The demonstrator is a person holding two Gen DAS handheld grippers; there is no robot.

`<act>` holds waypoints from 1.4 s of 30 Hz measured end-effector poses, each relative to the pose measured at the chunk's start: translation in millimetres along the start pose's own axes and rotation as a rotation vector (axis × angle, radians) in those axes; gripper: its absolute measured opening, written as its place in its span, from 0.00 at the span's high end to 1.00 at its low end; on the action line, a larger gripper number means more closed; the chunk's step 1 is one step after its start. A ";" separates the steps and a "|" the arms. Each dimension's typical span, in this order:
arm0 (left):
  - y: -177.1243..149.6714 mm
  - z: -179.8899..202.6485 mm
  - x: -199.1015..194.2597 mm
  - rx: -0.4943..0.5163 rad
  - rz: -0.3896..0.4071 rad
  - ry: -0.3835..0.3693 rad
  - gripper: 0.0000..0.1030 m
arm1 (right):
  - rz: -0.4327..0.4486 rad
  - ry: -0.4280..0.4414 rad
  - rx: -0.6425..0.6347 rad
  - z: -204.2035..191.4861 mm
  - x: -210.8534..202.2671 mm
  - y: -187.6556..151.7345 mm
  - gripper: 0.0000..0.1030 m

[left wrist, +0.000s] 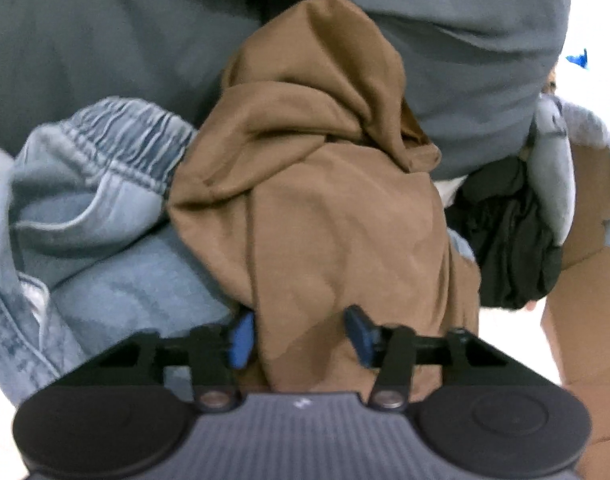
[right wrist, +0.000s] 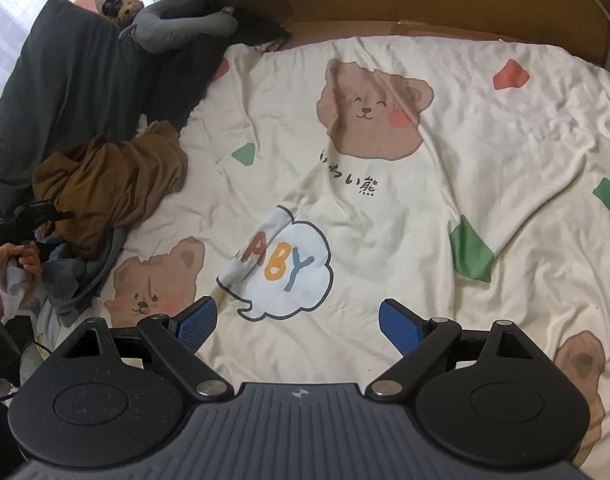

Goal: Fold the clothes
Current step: 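Lift the brown sweatshirt with the left tool and drop it onto the sheet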

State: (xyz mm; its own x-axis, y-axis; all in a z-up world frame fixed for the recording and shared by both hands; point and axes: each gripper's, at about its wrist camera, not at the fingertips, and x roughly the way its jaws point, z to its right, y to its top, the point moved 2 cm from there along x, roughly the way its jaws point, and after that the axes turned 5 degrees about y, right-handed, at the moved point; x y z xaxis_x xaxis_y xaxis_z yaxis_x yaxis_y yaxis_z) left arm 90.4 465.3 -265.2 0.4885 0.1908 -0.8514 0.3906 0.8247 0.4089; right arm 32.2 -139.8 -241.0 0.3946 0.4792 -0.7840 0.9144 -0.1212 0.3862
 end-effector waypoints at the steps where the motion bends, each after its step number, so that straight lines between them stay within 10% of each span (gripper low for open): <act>1: 0.3 -2.0 0.0 -0.008 -0.001 -0.009 0.68 | -0.001 -0.001 -0.003 -0.9 0.8 0.6 0.12; 4: 1.5 -2.0 0.4 0.008 -0.007 -0.042 0.91 | -0.001 -0.006 -0.013 -3.6 2.1 3.2 0.12; 8: 0.9 5.0 -6.7 0.040 0.023 -0.090 0.97 | 0.001 -0.012 -0.033 -7.7 2.0 5.4 0.12; 22: -28.0 80.1 -36.8 0.232 -0.058 -0.222 0.98 | 0.019 0.000 -0.026 -1.5 -11.0 0.6 0.12; 42: -194.9 194.6 -48.1 0.559 -0.313 -0.405 0.98 | 0.081 -0.012 0.043 36.8 -62.0 -32.9 0.12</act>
State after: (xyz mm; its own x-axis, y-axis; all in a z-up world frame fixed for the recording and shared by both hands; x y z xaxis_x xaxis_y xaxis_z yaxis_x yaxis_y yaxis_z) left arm 142.6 191.8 -240.0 0.4959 -0.3075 -0.8121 0.8429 0.3953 0.3650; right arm -19.0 -197.4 -222.9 0.4680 0.4557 -0.7572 0.8825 -0.1963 0.4273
